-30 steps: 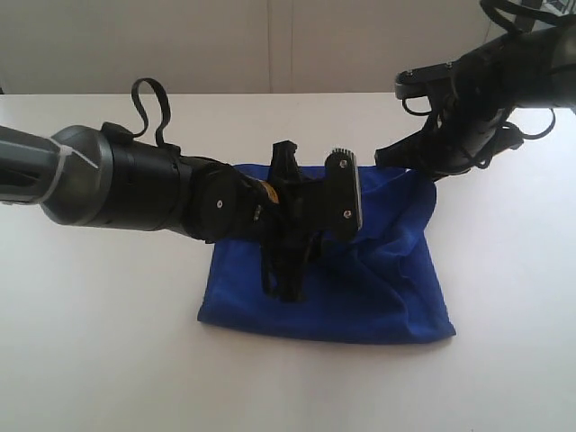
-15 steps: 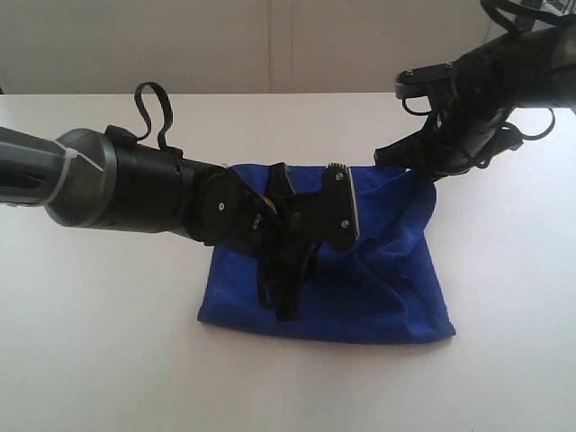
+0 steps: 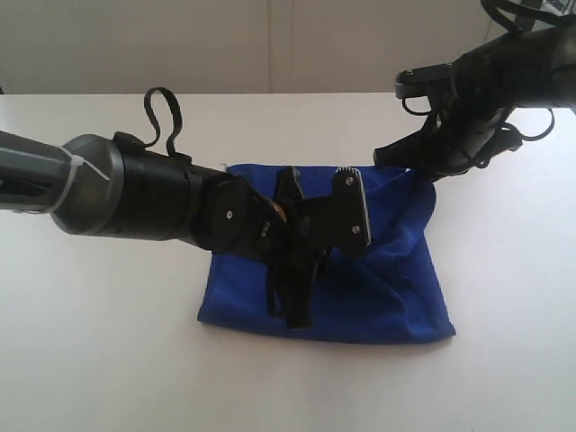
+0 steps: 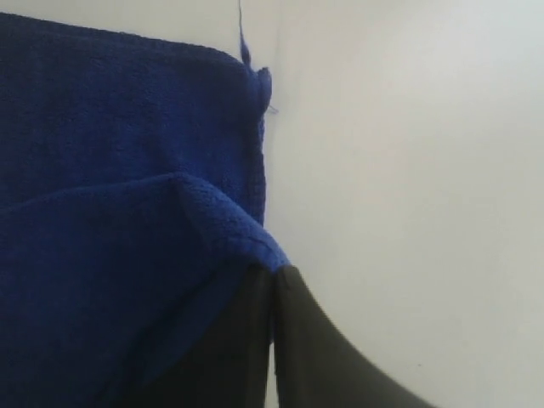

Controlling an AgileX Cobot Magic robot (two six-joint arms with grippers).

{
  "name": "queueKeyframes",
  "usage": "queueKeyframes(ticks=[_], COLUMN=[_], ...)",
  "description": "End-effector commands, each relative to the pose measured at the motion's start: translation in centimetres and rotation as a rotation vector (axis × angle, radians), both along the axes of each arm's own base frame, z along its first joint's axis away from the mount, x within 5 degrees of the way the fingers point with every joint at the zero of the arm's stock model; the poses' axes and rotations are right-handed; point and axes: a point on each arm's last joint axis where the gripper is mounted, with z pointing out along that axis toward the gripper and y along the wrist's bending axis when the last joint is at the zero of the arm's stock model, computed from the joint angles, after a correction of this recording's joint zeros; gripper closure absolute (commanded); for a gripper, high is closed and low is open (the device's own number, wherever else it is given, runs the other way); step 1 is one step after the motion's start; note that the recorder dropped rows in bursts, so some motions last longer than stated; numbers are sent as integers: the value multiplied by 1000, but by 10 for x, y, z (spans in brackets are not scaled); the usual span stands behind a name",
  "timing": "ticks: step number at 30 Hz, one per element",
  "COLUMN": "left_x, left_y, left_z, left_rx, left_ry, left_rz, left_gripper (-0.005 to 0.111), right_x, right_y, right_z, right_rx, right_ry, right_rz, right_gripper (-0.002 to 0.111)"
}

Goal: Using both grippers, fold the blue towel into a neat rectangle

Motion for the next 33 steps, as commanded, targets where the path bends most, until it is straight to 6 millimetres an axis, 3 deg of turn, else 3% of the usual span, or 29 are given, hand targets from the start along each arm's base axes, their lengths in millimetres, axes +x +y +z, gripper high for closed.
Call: queueKeyframes(ticks=[1,8,14,26,29,33], left_x=[-2,-2,-1,2,3,4], left_y=[-2,-2,-3,-5,-5,-5], left_z=[0,0,-12,-9,-9,-6], left_rx=[-9,-12,12,-19,-25,-37], left_ry=[6,1,19,-21,-27,-41], left_rz=[4,6,5,18,21,24], left_gripper=[73,73,73,74,82,101], right_x=[2,2,2,2,2,2], right_y=[-2,-2,-2,-2,-2,-2], right_z=[3,3,3,3,3,3], right_rx=[4,4,6,8,8,9], right_ry=[-13,-13,-13,-12,-12,-10], right_rz=[-1,-1,-2,-3,-3,-4], right_gripper=[108,108,108,108,108,108])
